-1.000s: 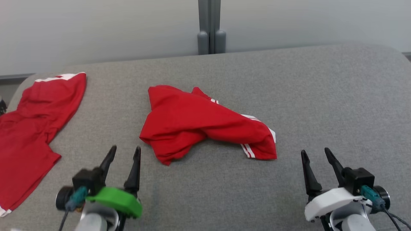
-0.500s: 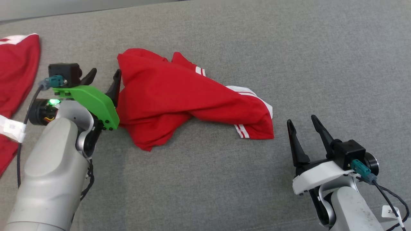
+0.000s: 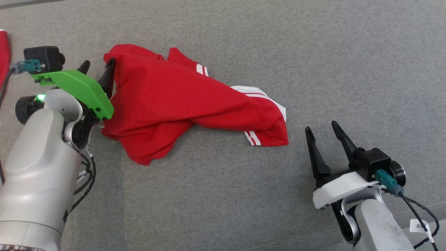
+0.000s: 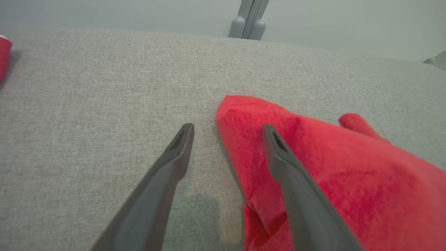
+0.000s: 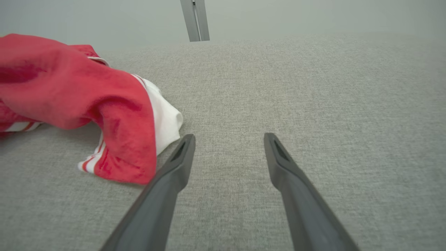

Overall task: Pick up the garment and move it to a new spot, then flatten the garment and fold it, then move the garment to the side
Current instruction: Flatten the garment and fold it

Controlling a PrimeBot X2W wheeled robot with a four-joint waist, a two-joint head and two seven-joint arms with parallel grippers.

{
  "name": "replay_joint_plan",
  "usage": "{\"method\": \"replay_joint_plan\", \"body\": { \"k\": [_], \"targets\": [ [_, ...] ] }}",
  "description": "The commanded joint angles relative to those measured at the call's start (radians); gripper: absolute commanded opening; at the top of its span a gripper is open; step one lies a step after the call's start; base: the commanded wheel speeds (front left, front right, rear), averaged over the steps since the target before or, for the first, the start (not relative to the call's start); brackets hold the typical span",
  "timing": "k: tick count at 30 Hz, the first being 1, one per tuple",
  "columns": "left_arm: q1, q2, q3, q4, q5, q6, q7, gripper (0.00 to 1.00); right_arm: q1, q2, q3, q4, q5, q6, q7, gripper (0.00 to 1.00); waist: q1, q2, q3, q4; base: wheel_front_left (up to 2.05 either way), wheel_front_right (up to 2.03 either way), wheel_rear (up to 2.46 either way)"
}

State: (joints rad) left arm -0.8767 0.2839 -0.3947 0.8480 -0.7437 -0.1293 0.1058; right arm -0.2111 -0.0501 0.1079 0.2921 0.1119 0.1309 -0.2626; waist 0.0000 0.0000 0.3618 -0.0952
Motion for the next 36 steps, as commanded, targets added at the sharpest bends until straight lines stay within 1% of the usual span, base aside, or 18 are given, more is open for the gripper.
{"method": "replay_joint_plan", "body": {
  "k": [1,6,12,13,14,15,16,21,25,27,32,36],
  "targets": [
    [-0.015,0.000,-0.010,0.003,-0.018,-0.003,0.007,1.00,-0.006,-0.001,0.002,0.002,-0.004,0.000,-0.003,1.00,0.0000,0.0000,0.001,-0.001,0.00,0.00,0.00],
    [-0.028,0.010,-0.043,0.020,-0.047,-0.003,0.015,1.00,-0.006,-0.001,0.016,0.004,-0.003,0.000,-0.003,1.00,0.0000,0.0000,0.007,-0.011,0.00,0.00,0.00],
    [-0.053,0.010,-0.071,0.044,-0.086,-0.003,0.023,1.00,-0.018,-0.001,0.028,0.004,-0.002,0.000,-0.003,1.00,0.0000,0.0000,0.030,-0.026,0.00,0.00,0.00],
    [-0.055,0.012,-0.077,0.044,-0.093,-0.003,0.021,0.94,-0.018,-0.001,0.029,0.004,-0.001,0.000,-0.003,1.00,0.0000,0.0000,0.033,-0.028,0.00,0.00,0.00],
    [-0.057,0.015,-0.081,0.045,-0.102,-0.003,0.019,0.56,-0.018,-0.001,0.030,0.005,0.001,0.000,-0.003,1.00,0.0000,0.0000,0.035,-0.030,0.00,0.00,0.00],
    [-0.059,0.016,-0.089,0.042,-0.107,-0.003,0.023,0.09,-0.018,-0.001,0.031,0.006,0.002,0.000,-0.003,1.00,0.0000,0.0000,0.037,-0.032,0.00,0.00,0.00],
    [-0.059,0.018,-0.098,0.039,-0.114,-0.003,0.021,0.00,-0.018,-0.001,0.031,0.007,0.004,0.000,-0.003,1.00,0.0000,0.0000,0.038,-0.033,0.00,0.00,0.00],
    [-0.069,0.038,-0.120,0.027,-0.133,-0.003,-0.026,0.00,-0.012,-0.001,0.033,0.015,0.009,0.000,-0.003,1.00,0.0000,0.0000,0.027,-0.037,0.00,0.00,0.00],
    [-0.090,0.038,-0.114,0.030,-0.137,-0.003,-0.101,0.00,-0.004,-0.001,0.034,0.023,0.018,0.000,-0.003,1.00,0.0000,0.0000,0.000,-0.039,0.00,0.00,0.00],
    [-0.108,0.031,-0.109,0.031,-0.126,-0.001,-0.148,0.00,0.000,-0.001,0.033,0.026,0.021,0.000,-0.003,1.00,0.0000,0.0000,-0.015,-0.039,0.00,0.00,0.00],
    [-0.139,0.003,-0.123,0.002,-0.079,0.017,-0.265,0.00,0.021,-0.001,0.020,0.032,0.029,0.000,-0.003,1.00,0.0000,0.0000,-0.063,-0.030,0.00,0.00,0.00],
    [-0.097,-0.019,-0.125,-0.065,-0.066,0.036,-0.328,0.00,0.048,-0.001,-0.007,0.035,0.030,0.000,-0.003,1.00,0.0000,0.0000,-0.115,-0.007,0.00,0.00,0.00]
  ]
}}
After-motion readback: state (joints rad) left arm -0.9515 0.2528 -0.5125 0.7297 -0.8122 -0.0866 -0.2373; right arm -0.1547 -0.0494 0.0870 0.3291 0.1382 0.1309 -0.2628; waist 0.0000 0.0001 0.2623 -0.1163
